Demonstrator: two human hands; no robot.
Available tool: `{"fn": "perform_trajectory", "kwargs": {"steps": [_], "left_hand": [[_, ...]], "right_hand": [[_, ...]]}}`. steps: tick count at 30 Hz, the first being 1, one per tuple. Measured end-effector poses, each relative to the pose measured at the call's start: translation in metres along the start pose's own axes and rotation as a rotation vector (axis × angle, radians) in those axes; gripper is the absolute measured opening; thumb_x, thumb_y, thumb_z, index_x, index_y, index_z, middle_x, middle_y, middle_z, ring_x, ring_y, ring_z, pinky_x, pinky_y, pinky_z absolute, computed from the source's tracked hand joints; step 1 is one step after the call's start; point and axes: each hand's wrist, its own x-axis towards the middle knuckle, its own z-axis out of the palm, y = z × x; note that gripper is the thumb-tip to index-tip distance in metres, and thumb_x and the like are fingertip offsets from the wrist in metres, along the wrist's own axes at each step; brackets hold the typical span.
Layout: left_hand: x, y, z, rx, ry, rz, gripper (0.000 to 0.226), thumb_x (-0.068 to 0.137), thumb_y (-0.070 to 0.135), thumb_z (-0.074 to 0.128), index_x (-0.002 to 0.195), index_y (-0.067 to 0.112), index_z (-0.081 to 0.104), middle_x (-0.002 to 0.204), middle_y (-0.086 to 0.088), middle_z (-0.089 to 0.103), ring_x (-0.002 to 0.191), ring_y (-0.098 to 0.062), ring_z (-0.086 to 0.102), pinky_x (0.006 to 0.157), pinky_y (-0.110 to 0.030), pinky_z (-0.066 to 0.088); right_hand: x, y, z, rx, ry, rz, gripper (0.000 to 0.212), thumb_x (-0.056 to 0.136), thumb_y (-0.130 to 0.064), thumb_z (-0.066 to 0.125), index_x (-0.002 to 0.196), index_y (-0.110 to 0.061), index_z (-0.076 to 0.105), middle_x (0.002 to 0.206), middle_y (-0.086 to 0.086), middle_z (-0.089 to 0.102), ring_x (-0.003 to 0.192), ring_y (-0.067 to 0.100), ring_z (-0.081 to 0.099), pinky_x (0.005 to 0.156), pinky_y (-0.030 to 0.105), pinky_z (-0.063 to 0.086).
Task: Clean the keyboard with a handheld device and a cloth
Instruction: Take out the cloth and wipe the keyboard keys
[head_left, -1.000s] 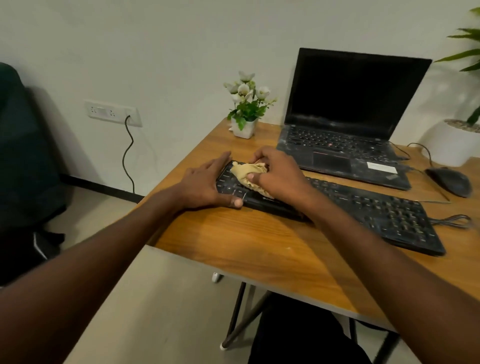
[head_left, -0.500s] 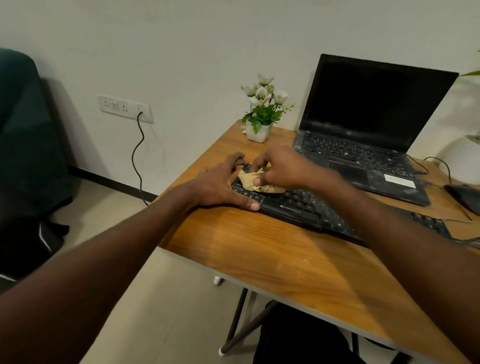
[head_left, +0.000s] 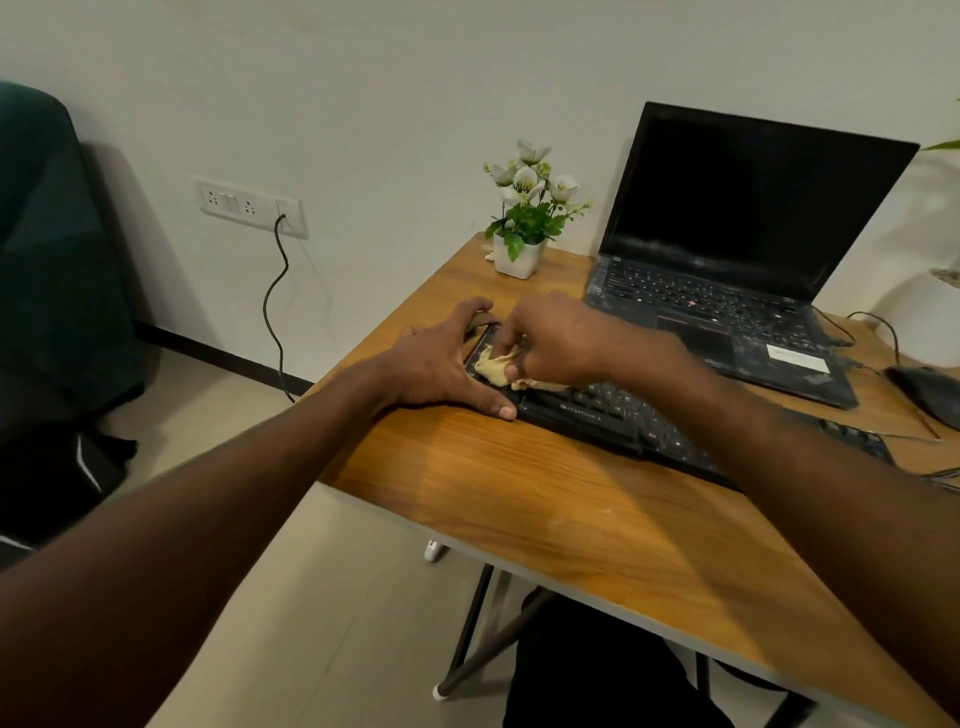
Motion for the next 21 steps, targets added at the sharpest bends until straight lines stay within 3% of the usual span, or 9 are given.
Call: {"fn": "perform_trajectory", "kwargs": {"steps": [3,7,10,14,18,21], "left_hand": [[-0.002,0.002,0.0,-0.014,0.009,0.001,0.142,0.052,0.084,0.089,0.161,0.046,0.008,0.164,0.006,0.045,0.154,-0.031,0.035,0.125,-0.046,0.014],[-0.009,0.009,-0.003,-0.064,0.015,-0.006,0.138,0.058,0.07,0.093,0.164,0.04,0.011,0.161,0.006,0.048,0.152,-0.025,0.034,0.123,-0.042,0.016],[-0.005,0.005,-0.002,-0.048,-0.005,0.016,0.141,0.055,0.078,0.091,0.162,0.039,0.009,0.164,0.009,0.045,0.153,-0.027,0.037,0.124,-0.046,0.015],[-0.002,0.003,-0.001,-0.019,-0.008,0.004,0.143,0.046,0.091,0.086,0.159,0.044,0.012,0.166,0.01,0.043,0.153,-0.033,0.037,0.126,-0.053,0.017],[-0.005,0.006,-0.002,-0.04,0.012,-0.021,0.133,0.055,0.077,0.092,0.158,0.045,0.013,0.157,0.006,0.05,0.147,-0.029,0.039,0.125,-0.052,0.024],[-0.004,0.004,-0.002,-0.038,-0.002,-0.007,0.139,0.049,0.085,0.09,0.157,0.044,0.013,0.16,0.011,0.048,0.15,-0.029,0.04,0.127,-0.054,0.021]], "right_hand": [[0.009,-0.01,-0.001,-0.091,0.075,-0.044,0.022,0.089,-0.018,0.073,0.11,-0.022,0.079,0.103,-0.005,0.075,0.091,0.015,0.065,0.08,0.034,0.056],[0.011,-0.012,0.03,0.131,0.273,-0.029,0.023,0.087,-0.013,0.074,0.107,-0.023,0.079,0.109,-0.005,0.075,0.101,0.018,0.068,0.083,0.035,0.054],[0.001,-0.003,0.026,0.129,0.184,-0.046,0.025,0.087,-0.016,0.079,0.111,-0.022,0.079,0.117,-0.003,0.074,0.109,0.018,0.066,0.093,0.041,0.054],[0.005,-0.001,-0.009,-0.135,-0.065,-0.009,0.021,0.089,-0.022,0.076,0.11,-0.023,0.079,0.105,-0.006,0.074,0.099,0.015,0.067,0.088,0.038,0.058],[0.008,-0.007,0.012,-0.028,0.175,-0.055,0.023,0.09,-0.015,0.073,0.112,-0.02,0.078,0.112,-0.001,0.074,0.102,0.019,0.067,0.087,0.042,0.056],[-0.006,0.0,0.027,0.04,0.199,-0.112,0.024,0.088,-0.016,0.077,0.111,-0.021,0.079,0.117,-0.002,0.072,0.107,0.019,0.065,0.088,0.044,0.056]]}}
